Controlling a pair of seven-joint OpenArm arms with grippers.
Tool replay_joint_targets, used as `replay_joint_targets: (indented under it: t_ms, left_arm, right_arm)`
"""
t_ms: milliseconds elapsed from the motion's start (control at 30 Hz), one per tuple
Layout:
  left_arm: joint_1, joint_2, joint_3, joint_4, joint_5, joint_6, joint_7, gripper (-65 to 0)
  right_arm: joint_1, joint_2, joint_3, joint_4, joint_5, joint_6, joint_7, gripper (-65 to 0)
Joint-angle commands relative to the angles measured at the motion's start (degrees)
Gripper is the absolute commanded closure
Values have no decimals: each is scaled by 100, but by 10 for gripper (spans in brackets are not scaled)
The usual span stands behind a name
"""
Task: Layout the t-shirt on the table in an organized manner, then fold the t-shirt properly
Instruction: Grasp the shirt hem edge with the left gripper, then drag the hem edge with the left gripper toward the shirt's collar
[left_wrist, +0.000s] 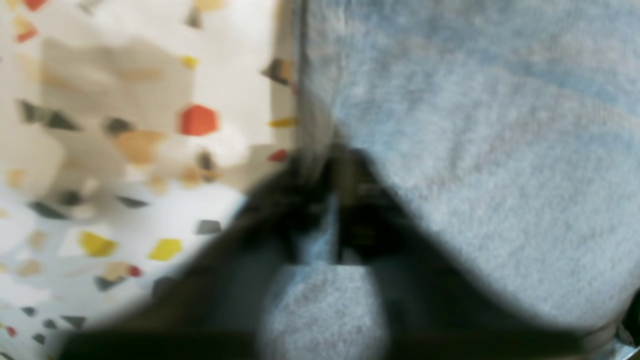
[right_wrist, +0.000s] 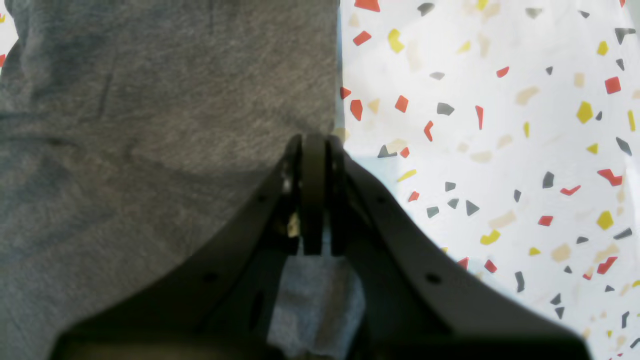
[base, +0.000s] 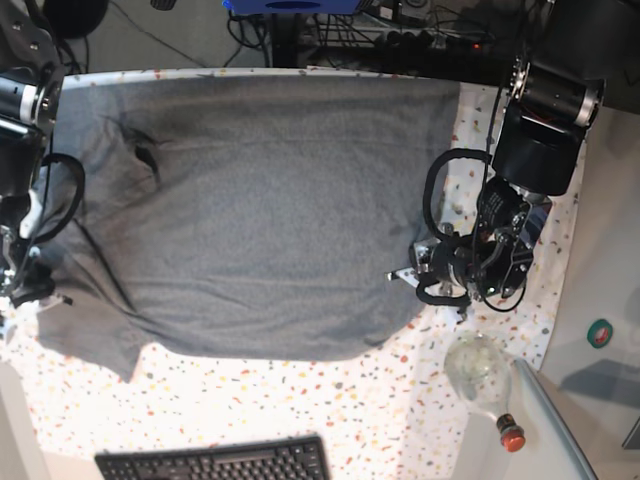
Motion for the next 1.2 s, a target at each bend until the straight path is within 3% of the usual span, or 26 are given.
replay_joint_targets:
  t_ms: [0,233,433,667,900,1167]
  left_arm:
    - [-107,-38,-26,100,-7,-33,64,0]
    - [351,-451,-53,1374,2,90,222,0]
    - [931,-654,-44,2842,2,1391,697,0]
    - [1151,-715,0,4267,-7,1980,1576,0]
    - [1722,-733,-9,4451,-42,2033,1672,0]
    - [2153,-750,44,5392,2,2033,1664,0]
  right_arm:
    - [154,116,27,98,-7,-4,111,0]
    - [154,116,27,98,-15,-4,111,0]
    - [154,125,27,98,-24,-4,111,0]
    - [154,116,0,98,-24,-4,111,0]
    - [154,125,18,98,-24,-4,111,0]
    - [163,116,-9,98,-24,-4,111,0]
